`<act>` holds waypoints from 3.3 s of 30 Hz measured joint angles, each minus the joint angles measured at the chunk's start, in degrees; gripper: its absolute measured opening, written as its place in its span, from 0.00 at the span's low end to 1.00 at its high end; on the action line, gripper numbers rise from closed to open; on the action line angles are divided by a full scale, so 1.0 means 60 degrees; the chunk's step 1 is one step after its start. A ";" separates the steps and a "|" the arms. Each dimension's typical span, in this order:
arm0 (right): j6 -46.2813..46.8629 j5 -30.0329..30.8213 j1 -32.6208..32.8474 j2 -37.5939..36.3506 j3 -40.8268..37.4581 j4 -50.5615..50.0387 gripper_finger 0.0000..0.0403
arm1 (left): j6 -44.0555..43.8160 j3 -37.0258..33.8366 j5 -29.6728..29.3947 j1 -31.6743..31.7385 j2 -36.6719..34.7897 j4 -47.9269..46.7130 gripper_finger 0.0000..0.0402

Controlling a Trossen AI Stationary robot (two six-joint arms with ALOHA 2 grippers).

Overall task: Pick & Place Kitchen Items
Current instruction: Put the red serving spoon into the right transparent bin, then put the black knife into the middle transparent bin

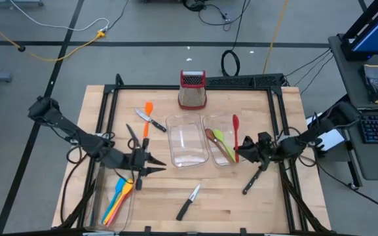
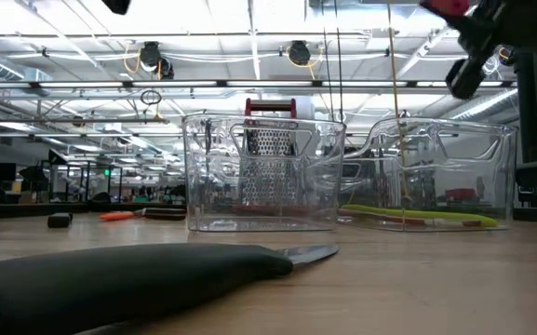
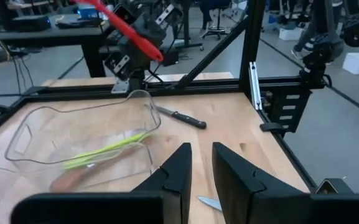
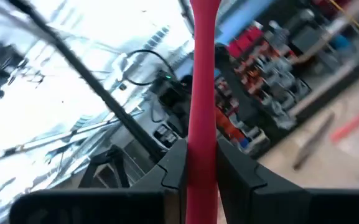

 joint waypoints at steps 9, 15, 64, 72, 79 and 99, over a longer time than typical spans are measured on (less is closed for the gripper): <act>0.3982 0.0250 -0.0898 0.0000 -0.0017 -0.2530 0.12 | -0.0069 0.0001 0.1380 0.0837 0.0185 0.0249 0.16; 0.5820 0.0112 -0.1194 -0.0287 -0.0017 -0.3955 0.12 | -0.0026 0.0001 0.1799 0.0970 0.0182 0.0176 0.16; 0.5468 -0.3800 -0.3789 0.0711 0.5086 -1.7148 0.12 | 0.0170 -0.0002 0.1799 0.0970 0.0178 -0.0526 0.16; 0.5685 -0.3805 -0.3949 0.0940 0.5086 -1.7137 0.25 | 0.0174 -0.0002 0.1799 0.0970 0.0178 -0.0538 0.16; 0.5662 -0.3805 -0.3993 0.0925 0.5086 -1.6723 0.40 | 0.0156 -0.0002 0.1801 0.0970 0.0178 -0.0677 0.16; 0.1780 -0.3211 -0.2038 -0.2073 0.5079 -1.5454 0.02 | -0.0923 -0.0006 0.1591 0.1221 0.0167 -0.1212 0.16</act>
